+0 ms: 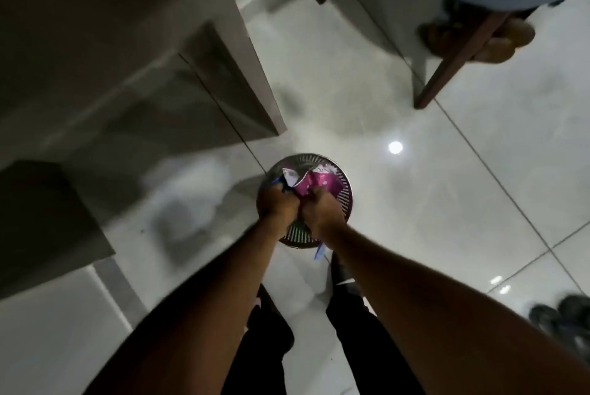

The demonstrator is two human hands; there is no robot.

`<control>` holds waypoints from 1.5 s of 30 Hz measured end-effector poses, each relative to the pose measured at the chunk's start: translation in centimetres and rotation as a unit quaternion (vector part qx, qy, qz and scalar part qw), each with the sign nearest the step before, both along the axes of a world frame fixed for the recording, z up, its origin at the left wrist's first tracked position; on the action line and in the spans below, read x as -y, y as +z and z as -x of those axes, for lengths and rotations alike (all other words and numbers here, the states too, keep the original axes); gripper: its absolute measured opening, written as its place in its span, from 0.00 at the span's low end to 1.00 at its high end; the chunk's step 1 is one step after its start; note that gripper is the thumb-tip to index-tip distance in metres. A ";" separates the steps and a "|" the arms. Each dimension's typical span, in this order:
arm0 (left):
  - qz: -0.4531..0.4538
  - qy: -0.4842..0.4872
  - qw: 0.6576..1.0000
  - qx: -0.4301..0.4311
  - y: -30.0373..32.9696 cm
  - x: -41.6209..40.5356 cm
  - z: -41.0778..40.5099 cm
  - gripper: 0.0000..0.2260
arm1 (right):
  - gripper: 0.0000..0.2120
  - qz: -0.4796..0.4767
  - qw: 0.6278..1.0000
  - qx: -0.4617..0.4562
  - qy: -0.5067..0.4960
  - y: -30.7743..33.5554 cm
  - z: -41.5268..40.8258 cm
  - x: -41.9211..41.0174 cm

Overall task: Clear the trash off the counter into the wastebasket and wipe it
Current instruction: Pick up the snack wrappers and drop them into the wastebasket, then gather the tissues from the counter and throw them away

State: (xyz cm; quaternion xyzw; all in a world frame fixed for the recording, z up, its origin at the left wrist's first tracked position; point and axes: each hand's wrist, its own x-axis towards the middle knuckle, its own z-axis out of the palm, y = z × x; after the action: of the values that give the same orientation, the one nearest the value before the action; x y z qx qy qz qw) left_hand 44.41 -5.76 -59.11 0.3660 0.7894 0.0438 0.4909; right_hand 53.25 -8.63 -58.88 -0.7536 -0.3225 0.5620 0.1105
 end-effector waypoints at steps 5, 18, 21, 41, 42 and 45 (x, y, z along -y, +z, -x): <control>0.064 -0.011 0.996 0.062 -3.2 -0.5 -0.1 0.17 | 0.15 0.070 0.996 -0.051 0.030 -3.5 -1.0 0.0; -0.094 -0.260 0.958 -0.080 22.3 2.2 -1.4 0.12 | 0.13 -0.051 0.993 0.102 -0.028 18.8 -6.6 0.9; -0.236 -0.294 0.926 -0.038 31.9 3.1 -1.5 0.13 | 0.08 -0.154 0.974 0.139 -0.094 27.9 -7.2 0.3; -0.221 -0.320 0.876 -0.286 47.7 -15.8 28.6 0.15 | 0.25 -0.321 0.793 0.257 0.449 50.5 23.0 -29.4; -0.244 -0.301 0.882 -0.269 48.2 -16.4 29.3 0.13 | 0.24 -0.288 0.770 0.288 0.491 49.5 23.7 -30.1; -0.331 -0.280 0.870 -0.234 50.0 -20.4 31.3 0.08 | 0.17 -0.288 0.745 0.338 0.498 47.2 24.5 -30.4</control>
State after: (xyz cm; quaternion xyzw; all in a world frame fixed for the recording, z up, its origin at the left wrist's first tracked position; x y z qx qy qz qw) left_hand 13.07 14.67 -9.10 0.7120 0.6851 0.0763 0.1337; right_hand 28.73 21.76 -11.68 -0.5586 -0.8149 0.1263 -0.0891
